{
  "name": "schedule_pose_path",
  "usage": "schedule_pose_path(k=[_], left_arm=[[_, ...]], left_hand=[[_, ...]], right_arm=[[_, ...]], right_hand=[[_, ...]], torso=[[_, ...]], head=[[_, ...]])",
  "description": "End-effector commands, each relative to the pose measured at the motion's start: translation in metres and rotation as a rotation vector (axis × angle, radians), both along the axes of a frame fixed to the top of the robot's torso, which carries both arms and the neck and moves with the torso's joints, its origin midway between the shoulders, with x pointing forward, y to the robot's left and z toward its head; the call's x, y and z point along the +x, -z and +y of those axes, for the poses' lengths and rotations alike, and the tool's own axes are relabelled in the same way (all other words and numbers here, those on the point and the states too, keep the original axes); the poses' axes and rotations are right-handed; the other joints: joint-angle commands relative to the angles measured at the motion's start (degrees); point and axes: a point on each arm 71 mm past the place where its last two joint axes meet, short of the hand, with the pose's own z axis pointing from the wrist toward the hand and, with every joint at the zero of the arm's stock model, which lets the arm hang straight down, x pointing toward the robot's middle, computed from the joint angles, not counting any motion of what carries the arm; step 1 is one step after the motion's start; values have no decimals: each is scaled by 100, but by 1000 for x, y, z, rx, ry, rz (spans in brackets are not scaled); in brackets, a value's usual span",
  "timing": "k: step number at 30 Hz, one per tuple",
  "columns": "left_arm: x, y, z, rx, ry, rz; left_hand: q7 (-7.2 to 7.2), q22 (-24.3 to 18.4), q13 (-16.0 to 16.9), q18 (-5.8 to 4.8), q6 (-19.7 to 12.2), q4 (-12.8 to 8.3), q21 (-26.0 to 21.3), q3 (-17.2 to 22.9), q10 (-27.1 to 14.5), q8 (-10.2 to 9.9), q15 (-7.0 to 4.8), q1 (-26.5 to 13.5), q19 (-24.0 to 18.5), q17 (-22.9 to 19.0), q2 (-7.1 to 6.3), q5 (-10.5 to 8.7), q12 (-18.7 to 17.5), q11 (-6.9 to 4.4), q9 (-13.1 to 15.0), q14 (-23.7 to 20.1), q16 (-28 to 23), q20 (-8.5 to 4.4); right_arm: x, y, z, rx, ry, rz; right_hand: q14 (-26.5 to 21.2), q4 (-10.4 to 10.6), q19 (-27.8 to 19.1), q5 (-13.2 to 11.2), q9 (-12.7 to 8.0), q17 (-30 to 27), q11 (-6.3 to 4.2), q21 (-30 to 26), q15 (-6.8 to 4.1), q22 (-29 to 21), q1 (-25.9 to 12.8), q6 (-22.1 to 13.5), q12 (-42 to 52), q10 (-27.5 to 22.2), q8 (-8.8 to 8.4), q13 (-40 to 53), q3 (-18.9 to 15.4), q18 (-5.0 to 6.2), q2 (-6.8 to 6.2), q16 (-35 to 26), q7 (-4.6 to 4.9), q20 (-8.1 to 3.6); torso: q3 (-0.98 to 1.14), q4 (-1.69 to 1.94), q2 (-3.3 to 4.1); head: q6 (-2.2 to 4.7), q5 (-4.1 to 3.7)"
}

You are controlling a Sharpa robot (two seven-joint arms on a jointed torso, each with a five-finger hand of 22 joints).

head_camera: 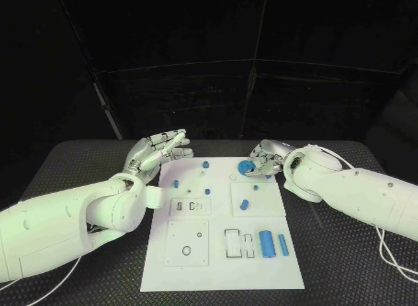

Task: Assemble the parts on the task board

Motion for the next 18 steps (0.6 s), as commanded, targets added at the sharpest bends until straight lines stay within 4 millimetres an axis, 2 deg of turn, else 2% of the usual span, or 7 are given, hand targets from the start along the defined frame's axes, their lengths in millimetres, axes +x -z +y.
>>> schedule_pose_path(k=[1, 8, 14, 16, 18], left_arm=[[0, -2, -2, -5, 15, -11], [0, -2, -2, -5, 15, -10], [0, -2, -1, -5, 15, -10], [0, -2, -1, -5, 15, -9], [0, -2, -1, -5, 16, -9]], left_hand=[[479, -9, -6, 55, 1, -35, 23, -6, -33, -17, 33, 24, 32, -5, 19, 14, -29, 11, -5, -12, -29, 16], [479, -9, -6, 55, 1, -35, 23, -6, -33, -17, 33, 24, 32, -5, 19, 14, -29, 11, -5, -12, -29, 16], [477, -11, -6, 54, 3, -38, 21, -8, -34, -21, 34, 22, 30, -8, 26, 14, -34, 11, -5, -14, -34, 17], [477, -11, -6, 54, 3, -38, 21, -8, -34, -21, 34, 22, 30, -8, 26, 14, -34, 11, -5, -14, -34, 17], [477, -11, -6, 54, 3, -38, 21, -8, -34, -21, 34, 22, 30, -8, 26, 14, -34, 11, -5, -14, -34, 17]], right_arm=[[1, 1, 2, -16, -4, 13], [3, 2, 3, -26, 7, 11], [4, 2, 3, -49, 9, -1], [4, 1, 5, -69, 1, -17], [4, 1, 8, -87, -9, -34]], right_hand=[[418, 5, 12, 27, 11, 583, -11, 8, 34, 12, 10, -1, 78, 75, 47, 84, 29, -39, 63, 28, -22, 40], [433, -32, 30, 41, 18, 665, -23, 26, 24, 41, 65, 53, 247, 179, 104, 291, 57, -44, 165, 64, -37, 34], [451, -151, 65, 47, 27, 756, -48, 57, 6, 90, 239, 160, 433, 308, 188, 529, 145, -53, 317, 103, -61, 19], [460, -281, 84, -107, 36, 805, -67, 75, -11, 121, 432, 268, 519, 373, 247, 652, 283, -58, 409, 124, -78, 3], [467, -344, 101, -177, 37, 842, -77, 90, -19, 147, 498, 340, 625, 469, 279, 803, 355, -64, 426, 139, -88, -5]], torso=[[0, 5, 1], [3, 1, -1], [4, 0, -3], [6, 1, 0], [8, 2, -1]], head=[[-2, 2], [-14, 3], [-13, 6], [-21, -1], [-24, -4]])
